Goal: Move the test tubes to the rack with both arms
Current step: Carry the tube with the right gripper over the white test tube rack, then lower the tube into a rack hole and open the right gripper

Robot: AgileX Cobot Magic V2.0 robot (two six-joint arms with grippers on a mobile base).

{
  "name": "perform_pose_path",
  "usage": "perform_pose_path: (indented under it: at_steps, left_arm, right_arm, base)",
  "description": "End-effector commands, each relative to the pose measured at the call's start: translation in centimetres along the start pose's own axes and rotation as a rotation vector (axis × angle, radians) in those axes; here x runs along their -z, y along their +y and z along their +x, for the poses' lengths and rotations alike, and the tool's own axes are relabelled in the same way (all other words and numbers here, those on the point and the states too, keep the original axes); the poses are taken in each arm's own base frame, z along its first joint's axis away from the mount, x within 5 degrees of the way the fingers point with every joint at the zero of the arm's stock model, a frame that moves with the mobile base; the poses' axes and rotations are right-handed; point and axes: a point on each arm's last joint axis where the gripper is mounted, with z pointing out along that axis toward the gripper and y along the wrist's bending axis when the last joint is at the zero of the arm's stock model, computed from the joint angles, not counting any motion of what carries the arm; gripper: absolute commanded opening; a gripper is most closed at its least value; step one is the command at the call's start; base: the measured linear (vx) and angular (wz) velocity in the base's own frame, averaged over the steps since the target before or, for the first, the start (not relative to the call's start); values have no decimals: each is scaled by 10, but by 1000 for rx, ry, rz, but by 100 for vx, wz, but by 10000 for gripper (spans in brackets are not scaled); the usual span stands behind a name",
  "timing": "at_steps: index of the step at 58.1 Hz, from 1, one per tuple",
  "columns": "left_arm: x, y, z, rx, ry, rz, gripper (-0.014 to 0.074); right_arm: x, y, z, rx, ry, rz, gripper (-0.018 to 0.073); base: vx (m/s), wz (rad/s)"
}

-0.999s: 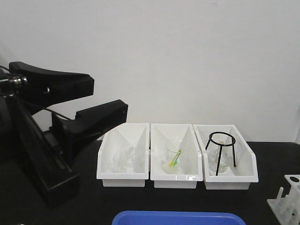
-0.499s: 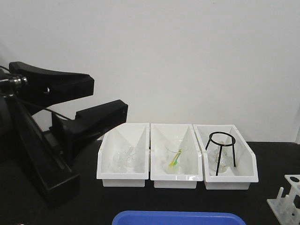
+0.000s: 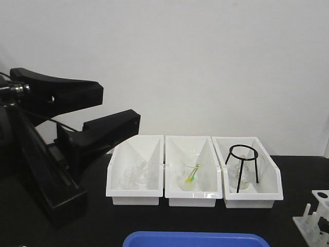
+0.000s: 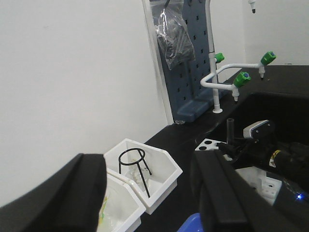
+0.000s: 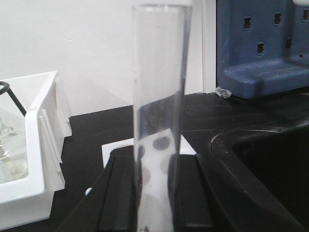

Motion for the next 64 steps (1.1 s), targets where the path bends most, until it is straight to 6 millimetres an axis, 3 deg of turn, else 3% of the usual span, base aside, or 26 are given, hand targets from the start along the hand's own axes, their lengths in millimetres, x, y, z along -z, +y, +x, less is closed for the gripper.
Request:
perform_pose_path:
  at_steps: [1,32,53,64]
  left_arm:
    - [8,1,-19,10,-122,-5,498]
    - [8,1,-19,10,-123,-5,498]
    - [8,1,-19,11,-123,-5,498]
    - [8,1,-19,11,-123,-5,498]
  right_arm:
    - [-2,-1,-8,13,-23,3,25]
    - [-2,-2,-7,13,-20,4,302]
    - [-2,-1,-8,13,-25,4,311]
    - [-1,0,-21,18,-130,-8,311]
  base:
    - [0,0]
    - [0,0]
    - [0,0]
    - [0,0]
